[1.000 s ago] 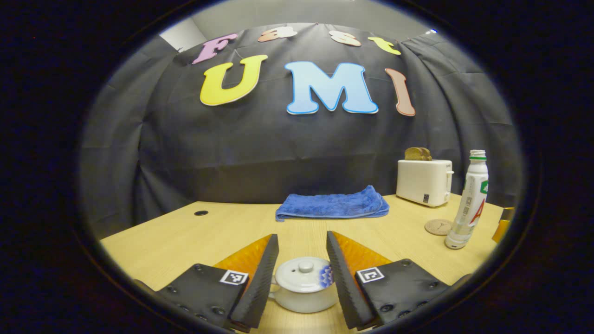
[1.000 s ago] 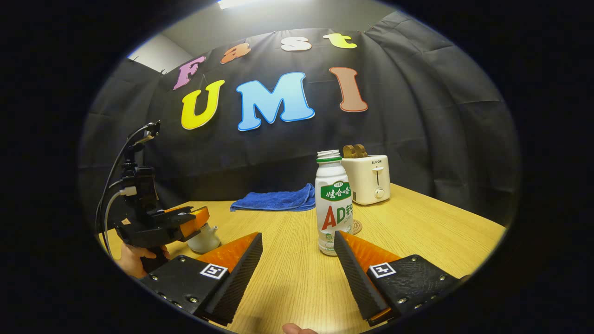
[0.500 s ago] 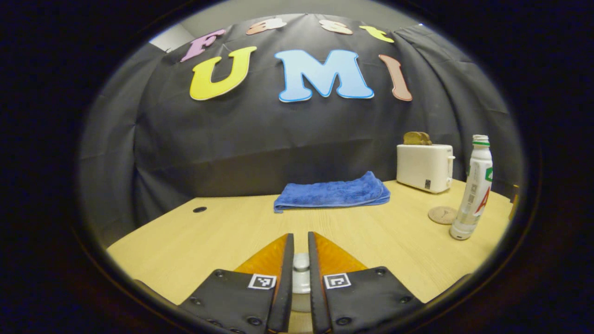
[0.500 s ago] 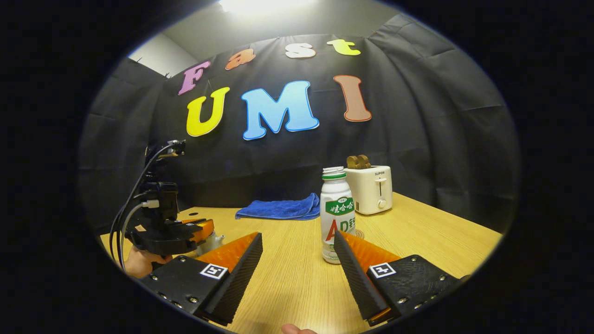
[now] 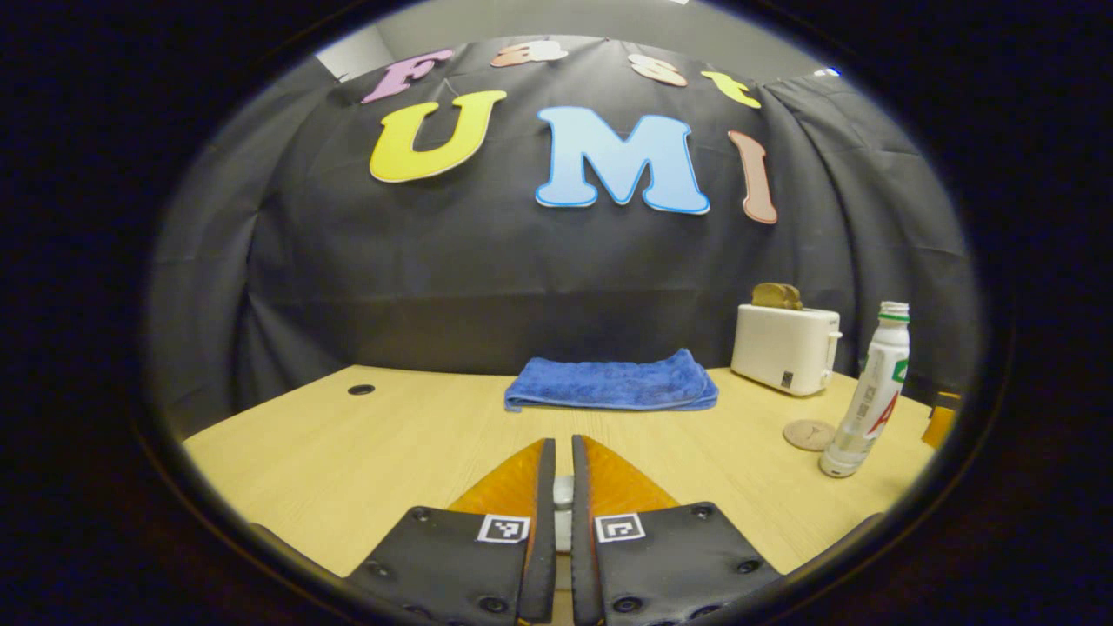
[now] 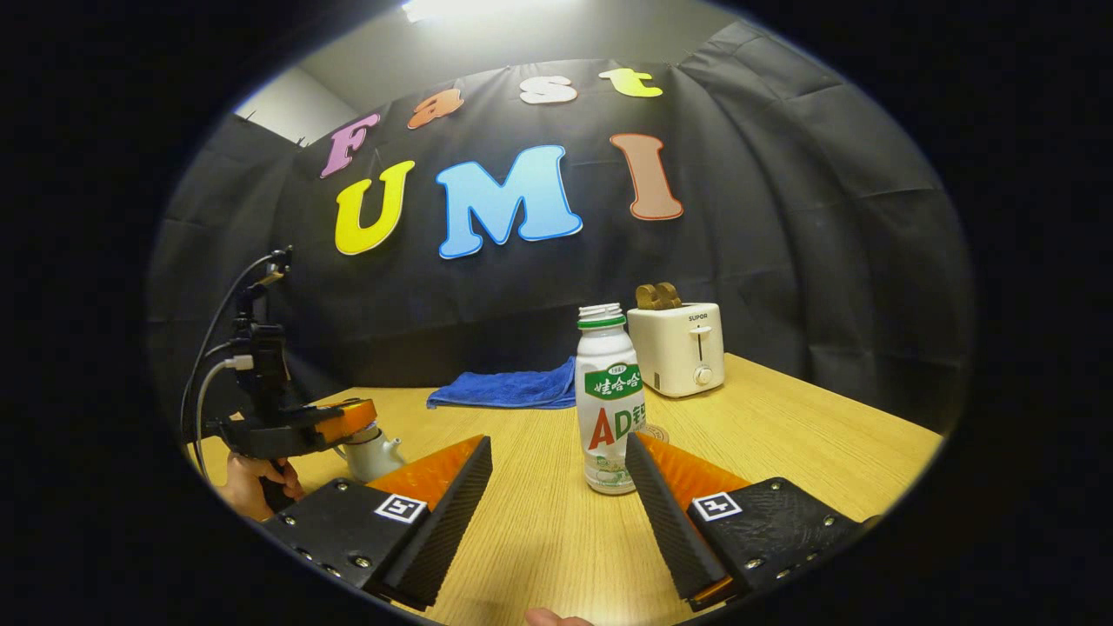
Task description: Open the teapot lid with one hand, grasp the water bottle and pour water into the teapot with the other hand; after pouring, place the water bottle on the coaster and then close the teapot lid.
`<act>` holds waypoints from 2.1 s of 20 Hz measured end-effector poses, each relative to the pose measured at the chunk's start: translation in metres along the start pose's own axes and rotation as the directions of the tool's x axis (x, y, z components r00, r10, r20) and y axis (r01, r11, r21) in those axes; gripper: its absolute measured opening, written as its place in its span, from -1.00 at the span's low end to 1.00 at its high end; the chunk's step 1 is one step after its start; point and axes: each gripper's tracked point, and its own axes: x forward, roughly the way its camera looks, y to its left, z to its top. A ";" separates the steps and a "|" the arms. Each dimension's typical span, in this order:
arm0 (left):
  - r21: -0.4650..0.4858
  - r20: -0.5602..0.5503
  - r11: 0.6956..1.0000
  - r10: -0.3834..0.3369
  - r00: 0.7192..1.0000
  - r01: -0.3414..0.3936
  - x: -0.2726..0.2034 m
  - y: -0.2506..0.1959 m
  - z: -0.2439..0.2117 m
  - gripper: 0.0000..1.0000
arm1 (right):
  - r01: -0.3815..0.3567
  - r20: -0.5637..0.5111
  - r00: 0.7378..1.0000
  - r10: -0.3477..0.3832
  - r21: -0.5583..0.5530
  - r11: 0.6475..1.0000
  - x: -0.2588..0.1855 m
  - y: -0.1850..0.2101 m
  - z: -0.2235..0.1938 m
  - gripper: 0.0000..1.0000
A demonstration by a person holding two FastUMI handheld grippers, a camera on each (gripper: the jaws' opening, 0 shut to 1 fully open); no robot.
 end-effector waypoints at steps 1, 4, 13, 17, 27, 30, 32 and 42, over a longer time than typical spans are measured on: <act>0.000 0.019 1.000 0.001 1.000 -0.001 -0.004 0.000 0.009 -0.64 | 0.016 -0.003 1.000 -0.016 0.004 1.000 0.002 -0.006 0.001 0.90; -0.009 0.065 1.000 -0.017 0.998 0.017 -0.014 -0.007 0.025 -0.73 | 0.055 0.001 0.999 -0.055 -0.020 0.998 0.015 -0.023 0.008 0.91; 0.015 0.150 0.999 -0.045 0.988 0.044 -0.045 -0.016 0.062 -0.72 | 0.105 -0.049 0.993 -0.111 -0.112 0.988 0.070 -0.035 0.004 0.91; 0.007 0.195 0.998 -0.064 0.979 0.063 -0.064 -0.016 0.079 -0.64 | 0.131 -0.076 0.986 -0.147 -0.186 0.974 0.089 -0.041 -0.004 0.91; -0.027 0.226 0.996 -0.082 0.971 0.090 -0.094 -0.006 0.091 -0.73 | 0.124 -0.117 0.983 -0.145 -0.170 0.978 0.101 -0.041 -0.017 0.43; -0.054 0.234 0.993 -0.093 0.968 0.108 -0.110 -0.002 0.091 -0.65 | 0.106 -0.088 0.988 -0.130 -0.236 0.966 0.098 -0.037 -0.006 0.43; -0.057 0.227 0.990 -0.109 0.968 0.125 -0.123 -0.002 0.086 -0.73 | 0.088 -0.082 0.989 -0.121 -0.327 0.941 0.095 -0.028 -0.002 0.43; -0.042 0.204 0.989 -0.128 0.971 0.140 -0.190 0.009 0.049 -0.65 | -0.029 -0.128 0.989 -0.067 -0.629 0.777 0.092 0.031 -0.009 0.44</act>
